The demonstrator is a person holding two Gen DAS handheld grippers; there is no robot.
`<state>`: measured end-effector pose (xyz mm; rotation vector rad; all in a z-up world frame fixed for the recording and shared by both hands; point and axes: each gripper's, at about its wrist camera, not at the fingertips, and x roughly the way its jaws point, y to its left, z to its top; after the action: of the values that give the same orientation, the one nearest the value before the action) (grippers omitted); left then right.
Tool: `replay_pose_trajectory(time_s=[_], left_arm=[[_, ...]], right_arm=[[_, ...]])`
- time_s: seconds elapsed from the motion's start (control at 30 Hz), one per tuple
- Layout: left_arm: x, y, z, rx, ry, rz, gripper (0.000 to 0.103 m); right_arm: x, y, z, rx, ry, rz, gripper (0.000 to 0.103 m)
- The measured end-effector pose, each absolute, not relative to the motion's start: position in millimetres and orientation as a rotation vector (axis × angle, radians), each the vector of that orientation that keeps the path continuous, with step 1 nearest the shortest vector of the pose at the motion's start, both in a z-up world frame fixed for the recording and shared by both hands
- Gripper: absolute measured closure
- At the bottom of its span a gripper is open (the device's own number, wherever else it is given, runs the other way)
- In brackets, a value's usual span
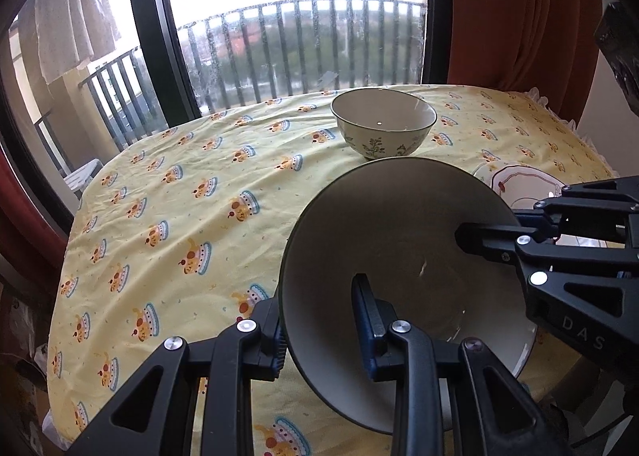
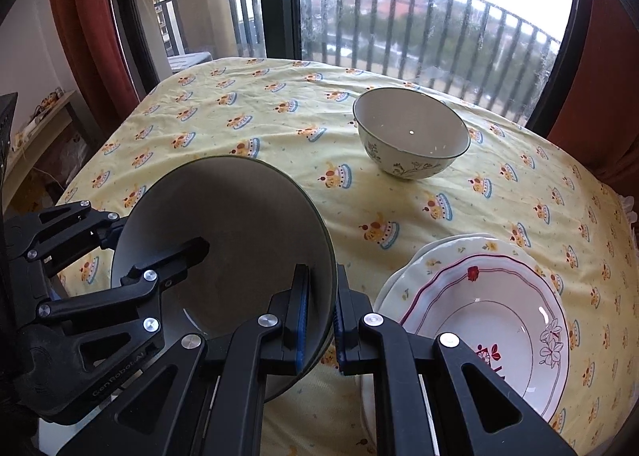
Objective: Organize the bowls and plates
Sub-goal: 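Carry the cream bowl with both grippers over the large bowl, then lower the cream bowl into the large bowl and open both grippers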
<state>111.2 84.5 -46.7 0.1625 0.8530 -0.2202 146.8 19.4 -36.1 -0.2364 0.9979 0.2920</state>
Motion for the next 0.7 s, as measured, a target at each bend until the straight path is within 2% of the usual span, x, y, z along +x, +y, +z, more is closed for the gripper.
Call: replay_pose_trajectory(time_s=[0.37,0.5,0.63,0.7], left_arm=[[114,79,-57,0.160,0.840,-0.209,0.075],[114,79,-57,0.154,0.835,-0.211,0.074],[112,79,-57,0.148,0.836,-0.216,0.064],[111,76,-56,0.150,0.850,-0.232,0.049]], right_arm=[[147,22,-43,-0.291,0.951,0.233,0.089],[147,23,-49,-0.288,0.949,0.210,0.086],[146,24,-48,-0.291,0.945,0.209,0.085],[145,24,-48,-0.296,0.948,0.211,0.082]])
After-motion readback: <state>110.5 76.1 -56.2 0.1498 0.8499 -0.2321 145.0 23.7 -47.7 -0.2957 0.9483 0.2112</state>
